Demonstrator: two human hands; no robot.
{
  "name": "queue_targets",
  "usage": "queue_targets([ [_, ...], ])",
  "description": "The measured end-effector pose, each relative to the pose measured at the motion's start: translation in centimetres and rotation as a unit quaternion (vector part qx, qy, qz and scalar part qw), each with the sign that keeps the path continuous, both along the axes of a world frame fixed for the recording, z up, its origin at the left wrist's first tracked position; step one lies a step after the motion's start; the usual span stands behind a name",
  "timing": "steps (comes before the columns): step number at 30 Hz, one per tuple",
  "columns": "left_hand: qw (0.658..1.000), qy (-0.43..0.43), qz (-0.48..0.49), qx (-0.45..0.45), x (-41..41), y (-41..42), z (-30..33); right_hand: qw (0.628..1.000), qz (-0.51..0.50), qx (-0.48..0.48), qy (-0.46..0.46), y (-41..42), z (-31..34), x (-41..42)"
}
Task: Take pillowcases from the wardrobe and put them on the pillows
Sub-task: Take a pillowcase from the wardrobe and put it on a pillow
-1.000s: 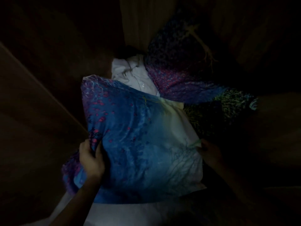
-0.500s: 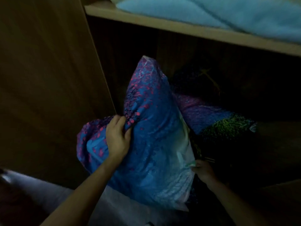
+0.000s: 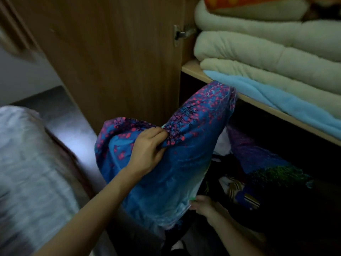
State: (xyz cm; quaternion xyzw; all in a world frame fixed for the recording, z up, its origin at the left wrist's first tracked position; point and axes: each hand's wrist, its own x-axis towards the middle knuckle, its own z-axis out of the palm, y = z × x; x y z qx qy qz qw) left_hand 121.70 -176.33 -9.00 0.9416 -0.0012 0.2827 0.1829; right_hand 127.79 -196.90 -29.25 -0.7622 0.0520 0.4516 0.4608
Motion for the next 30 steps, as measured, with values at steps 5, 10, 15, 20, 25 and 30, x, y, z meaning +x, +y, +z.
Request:
queue_targets([
  [5,0.997,-0.003,0.079,0.025,-5.8,1.4,5.4,0.993,0.106,0.048,-0.02,3.3,5.9,-2.3],
  [10,0.985,-0.019,0.17,0.032,-10.8,1.6,9.1,0.949,0.238,0.182,-0.102,6.1,14.8,-2.8],
  [15,0.972,-0.024,0.218,0.083,-14.7,1.1,11.6,0.853,0.354,0.256,-0.285,8.4,24.1,-4.2],
  [20,0.953,-0.042,0.282,0.104,-19.4,1.0,13.6,0.686,0.393,0.304,-0.531,10.2,32.7,-6.7],
  [25,0.927,-0.119,0.331,0.131,-23.5,0.6,17.6,0.451,0.449,0.284,-0.717,12.7,39.8,-8.3],
  [30,0.89,-0.159,0.385,0.184,-27.5,0.8,22.6,0.334,0.483,0.317,-0.745,17.5,45.6,-10.4],
])
